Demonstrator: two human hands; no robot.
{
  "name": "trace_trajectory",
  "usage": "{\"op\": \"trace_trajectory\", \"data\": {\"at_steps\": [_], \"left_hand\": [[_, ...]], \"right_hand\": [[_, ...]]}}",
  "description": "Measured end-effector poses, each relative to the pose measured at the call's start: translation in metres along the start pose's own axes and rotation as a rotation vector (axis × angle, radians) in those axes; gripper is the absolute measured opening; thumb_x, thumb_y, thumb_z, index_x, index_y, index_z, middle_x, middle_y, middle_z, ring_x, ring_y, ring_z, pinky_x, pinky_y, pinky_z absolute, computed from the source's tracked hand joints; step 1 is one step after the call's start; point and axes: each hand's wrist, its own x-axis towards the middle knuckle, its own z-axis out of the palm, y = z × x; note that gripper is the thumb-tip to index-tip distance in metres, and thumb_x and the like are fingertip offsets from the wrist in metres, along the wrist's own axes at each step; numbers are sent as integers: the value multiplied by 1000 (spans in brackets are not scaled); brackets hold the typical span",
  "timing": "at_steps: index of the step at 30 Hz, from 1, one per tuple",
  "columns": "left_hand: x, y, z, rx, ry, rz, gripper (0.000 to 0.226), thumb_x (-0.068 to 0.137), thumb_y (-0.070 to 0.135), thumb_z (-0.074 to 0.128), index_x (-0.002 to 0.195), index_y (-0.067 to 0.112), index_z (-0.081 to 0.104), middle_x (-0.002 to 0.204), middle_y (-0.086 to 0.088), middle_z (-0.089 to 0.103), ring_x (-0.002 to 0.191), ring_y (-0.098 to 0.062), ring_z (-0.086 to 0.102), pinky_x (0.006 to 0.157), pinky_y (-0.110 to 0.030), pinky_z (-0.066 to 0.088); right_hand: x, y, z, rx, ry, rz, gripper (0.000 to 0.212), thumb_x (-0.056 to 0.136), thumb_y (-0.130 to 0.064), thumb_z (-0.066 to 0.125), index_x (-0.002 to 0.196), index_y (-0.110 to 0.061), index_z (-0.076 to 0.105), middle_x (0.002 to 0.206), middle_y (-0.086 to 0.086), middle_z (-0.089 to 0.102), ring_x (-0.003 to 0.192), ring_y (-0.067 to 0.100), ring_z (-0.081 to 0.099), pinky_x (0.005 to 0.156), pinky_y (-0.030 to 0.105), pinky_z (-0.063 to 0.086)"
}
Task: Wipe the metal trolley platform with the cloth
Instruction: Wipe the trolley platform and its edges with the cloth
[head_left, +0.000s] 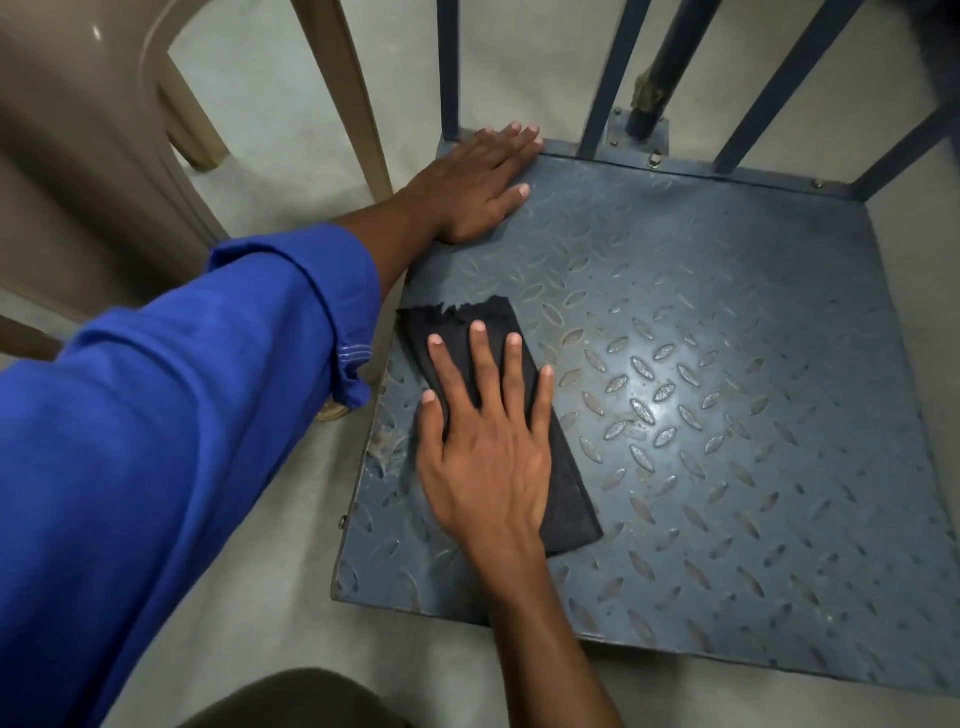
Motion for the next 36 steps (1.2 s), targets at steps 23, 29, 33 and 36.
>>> {"op": "trace_trajectory", "data": {"at_steps": [23,29,33,36], "left_hand": [[40,-7,5,81,212,76,48,99,48,46,123,8,52,122,-14,52,111,-33,48,101,-45,36],[42,-10,12,-39,220,23,48,98,51,49,128,14,51,129,-9,50,115,-27,47,99,-39,37],[43,-13,13,-92,181,7,56,100,52,47,142,15,47,141,-8,49,125,-27,48,110,-41,36],[42,-13,10,-133,140,-12,61,101,51,47,151,15,44,146,-8,50,132,-27,46,116,-41,31]], "right_hand": [[106,23,-6,-11,-174,-513,45,110,-49,35,154,-44,39,171,-7,24,161,20,4,129,53,9],[164,44,-17,-82,-224,-511,49,110,-49,28,158,-42,34,170,-9,25,161,15,2,130,49,6],[114,20,-8,-37,-186,-573,47,109,-47,33,155,-38,41,168,-3,31,161,22,6,128,54,11],[114,28,-10,20,-236,-702,45,110,-47,36,152,-37,47,165,-7,37,161,19,11,128,53,13]]}}
